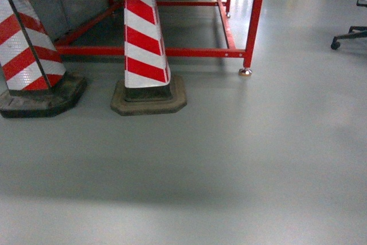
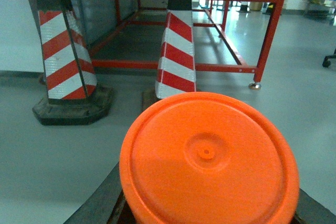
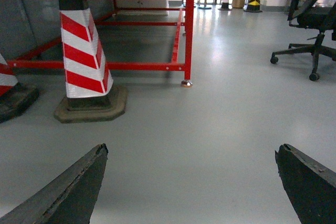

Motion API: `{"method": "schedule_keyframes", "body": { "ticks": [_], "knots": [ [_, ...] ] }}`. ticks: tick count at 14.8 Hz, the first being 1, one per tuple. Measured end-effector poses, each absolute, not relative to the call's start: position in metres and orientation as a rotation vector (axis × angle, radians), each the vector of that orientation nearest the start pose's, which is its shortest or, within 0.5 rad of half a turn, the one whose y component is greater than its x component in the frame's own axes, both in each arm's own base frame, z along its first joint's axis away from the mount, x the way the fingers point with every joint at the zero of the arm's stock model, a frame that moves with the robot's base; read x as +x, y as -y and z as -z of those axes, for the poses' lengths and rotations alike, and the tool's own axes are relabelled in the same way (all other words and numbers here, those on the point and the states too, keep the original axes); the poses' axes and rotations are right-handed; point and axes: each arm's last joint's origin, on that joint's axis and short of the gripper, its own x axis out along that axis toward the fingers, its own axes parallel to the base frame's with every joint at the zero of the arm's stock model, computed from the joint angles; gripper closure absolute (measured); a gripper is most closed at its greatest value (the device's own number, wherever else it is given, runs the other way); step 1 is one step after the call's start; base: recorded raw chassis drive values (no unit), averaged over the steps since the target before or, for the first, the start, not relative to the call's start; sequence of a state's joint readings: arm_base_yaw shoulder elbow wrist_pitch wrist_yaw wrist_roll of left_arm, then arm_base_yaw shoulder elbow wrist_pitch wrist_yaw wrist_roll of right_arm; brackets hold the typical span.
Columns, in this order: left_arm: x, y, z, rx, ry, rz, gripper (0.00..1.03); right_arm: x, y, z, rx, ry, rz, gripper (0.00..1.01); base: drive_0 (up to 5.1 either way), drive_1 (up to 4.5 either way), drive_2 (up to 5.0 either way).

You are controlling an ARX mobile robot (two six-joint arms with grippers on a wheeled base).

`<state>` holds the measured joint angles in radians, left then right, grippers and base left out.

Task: Pick capacitor and pack into box

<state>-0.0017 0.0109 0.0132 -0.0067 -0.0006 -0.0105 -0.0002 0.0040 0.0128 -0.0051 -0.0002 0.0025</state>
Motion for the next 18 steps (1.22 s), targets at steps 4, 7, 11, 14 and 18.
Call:
{"method": "schedule_keyframes", "body": {
  "ticks": [4, 7, 11, 14, 18],
  "knots": [
    [0.0976, 0.0002, -0.1665, -0.01, -0.005, 0.002, 0.59, 0.0972, 0.0, -0.167, 0.002, 0.003, 0.0, 0.03, -5.0, 2.41, 2.4],
    [0.0976, 0.0002, -0.1665, -0.01, -0.005, 0.001, 0.59, 0.0972, 0.0, -0.167, 0.002, 0.003, 0.0, 0.03, -5.0, 2.41, 2.4],
    [0.0976, 0.0001, -0.1665, -0.01, -0.005, -0.002, 0.59, 0.0972, -0.0001, -0.1668, 0.002, 0.001, -0.002, 0.03, -2.4, 1.13, 1.1],
    [0.0976, 0.0002, -0.1665, -0.01, -0.005, 0.001, 0.59, 0.0972, 0.0, -0.167, 0.002, 0.003, 0.0, 0.03, 0.0, 0.0, 0.0],
    [0.0976, 0.0001, -0.1665, -0.01, -0.004, 0.0, 0.59, 0.0972, 0.0, -0.1671, 0.002, 0.004, 0.0, 0.03, 0.0, 4.08, -4.0]
  ]
}}
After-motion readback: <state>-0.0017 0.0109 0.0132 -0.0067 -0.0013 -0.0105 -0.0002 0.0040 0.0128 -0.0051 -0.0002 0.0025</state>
